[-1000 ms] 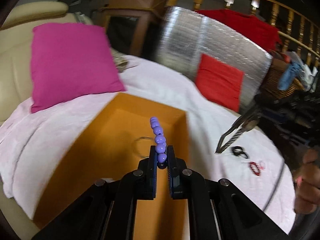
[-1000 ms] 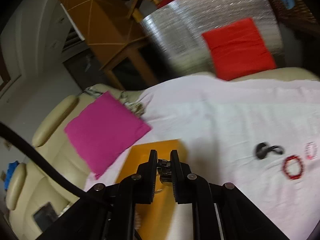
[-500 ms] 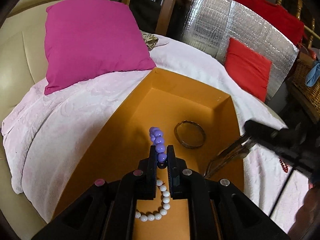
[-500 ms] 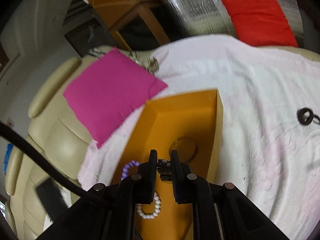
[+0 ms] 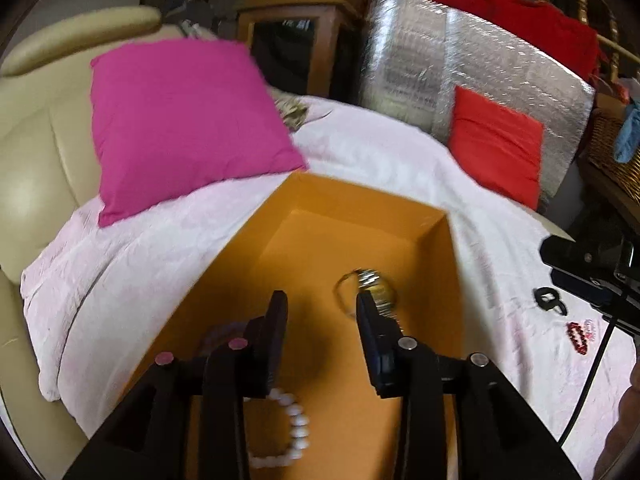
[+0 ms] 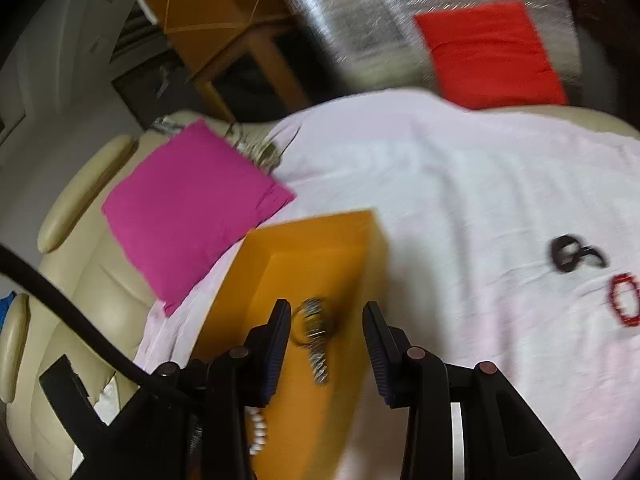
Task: Organize jewelry
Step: 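Carry the watch and purple bracelet into the orange box and release both, then grasp the red bead bracelet with the right tool while the left tool approaches the black hair tie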
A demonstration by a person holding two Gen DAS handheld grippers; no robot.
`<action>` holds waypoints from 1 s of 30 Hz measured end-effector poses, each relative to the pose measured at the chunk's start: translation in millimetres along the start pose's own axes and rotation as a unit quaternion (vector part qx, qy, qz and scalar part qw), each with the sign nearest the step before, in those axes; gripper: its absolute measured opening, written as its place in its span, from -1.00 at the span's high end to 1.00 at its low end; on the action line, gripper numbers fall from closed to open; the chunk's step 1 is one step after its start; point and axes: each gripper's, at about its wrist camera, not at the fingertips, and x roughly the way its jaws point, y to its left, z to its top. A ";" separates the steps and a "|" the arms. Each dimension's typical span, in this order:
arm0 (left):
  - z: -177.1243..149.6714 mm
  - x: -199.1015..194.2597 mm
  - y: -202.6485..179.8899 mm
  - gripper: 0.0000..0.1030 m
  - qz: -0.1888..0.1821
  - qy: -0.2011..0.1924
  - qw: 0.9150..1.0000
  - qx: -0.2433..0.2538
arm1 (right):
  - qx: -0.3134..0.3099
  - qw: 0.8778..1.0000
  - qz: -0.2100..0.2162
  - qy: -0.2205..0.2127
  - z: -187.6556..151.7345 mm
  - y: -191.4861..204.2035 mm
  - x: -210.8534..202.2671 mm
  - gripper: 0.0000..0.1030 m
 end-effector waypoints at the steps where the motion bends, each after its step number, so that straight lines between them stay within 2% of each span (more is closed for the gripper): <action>1: 0.7 -3.9 -9.4 0.07 -0.001 -0.010 1.000 0.006 | 0.001 1.000 -0.010 -0.007 2.7 -9.2 -8.3 0.22; 2: 1.0 -7.1 -17.1 -0.06 0.000 -0.018 1.000 0.011 | 0.002 1.000 -0.018 -0.012 4.6 -17.2 -15.3 0.22; 6: -1.2 -22.4 -59.0 -0.27 -0.014 -0.048 0.998 0.041 | 0.014 0.997 -0.063 -0.034 6.6 -65.8 -52.5 0.22; 14: -18.9 -30.5 -144.5 -0.33 -0.075 -0.048 0.991 0.104 | 0.084 0.987 -0.125 -0.056 -7.8 -166.8 -113.1 0.22; 18: -26.3 -24.6 -173.9 -0.33 -0.084 -0.038 0.988 0.126 | 0.144 0.979 -0.130 -0.065 -14.0 -213.2 -126.8 0.22; 30: -42.3 -5.4 -219.7 -0.33 -0.077 -0.015 0.983 0.168 | 0.198 0.971 -0.123 -0.055 -19.1 -277.6 -122.5 0.22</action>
